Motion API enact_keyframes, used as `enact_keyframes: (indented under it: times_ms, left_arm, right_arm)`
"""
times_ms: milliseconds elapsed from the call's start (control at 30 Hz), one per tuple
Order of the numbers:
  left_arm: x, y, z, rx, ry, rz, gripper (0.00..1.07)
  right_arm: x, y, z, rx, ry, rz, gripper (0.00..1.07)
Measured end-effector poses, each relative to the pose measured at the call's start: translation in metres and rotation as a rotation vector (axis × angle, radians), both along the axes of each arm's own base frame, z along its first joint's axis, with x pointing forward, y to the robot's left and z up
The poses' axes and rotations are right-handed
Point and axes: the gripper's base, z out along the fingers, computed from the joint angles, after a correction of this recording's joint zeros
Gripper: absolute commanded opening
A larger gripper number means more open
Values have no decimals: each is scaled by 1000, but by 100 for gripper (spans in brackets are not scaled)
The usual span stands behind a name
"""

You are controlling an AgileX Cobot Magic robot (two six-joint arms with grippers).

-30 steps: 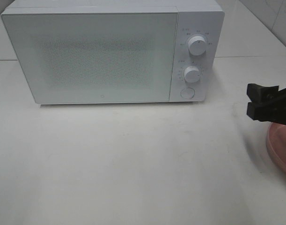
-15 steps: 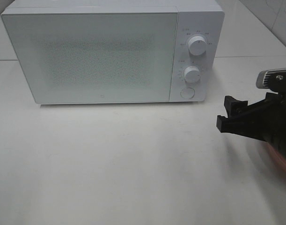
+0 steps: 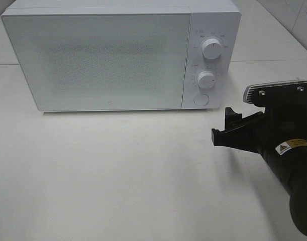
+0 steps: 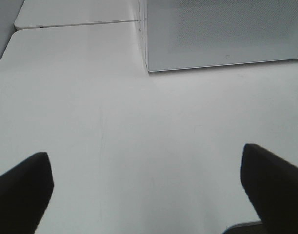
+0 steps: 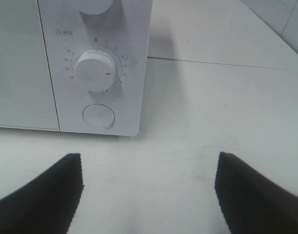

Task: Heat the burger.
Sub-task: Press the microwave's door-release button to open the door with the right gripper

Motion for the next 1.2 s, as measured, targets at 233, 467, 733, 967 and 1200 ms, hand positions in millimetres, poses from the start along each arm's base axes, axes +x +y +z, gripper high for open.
enact_keyframes:
  times_ms: [233, 467, 733, 967, 1200]
  left_arm:
    - [0, 0, 0, 0, 0, 0, 98]
    - [0, 0, 0, 0, 0, 0, 98]
    - [0, 0, 0, 0, 0, 0, 98]
    - [0, 0, 0, 0, 0, 0, 98]
    - [0, 0, 0, 0, 0, 0, 98]
  right_arm:
    - [2, 2, -1, -3, -1, -1, 75]
    - [2, 2, -1, 2, -2, -2, 75]
    - [2, 2, -1, 200, -10, -61, 72]
    - [2, 2, -1, 527, -25, -158, 61]
    - [2, 2, -1, 920, -42, -275, 39]
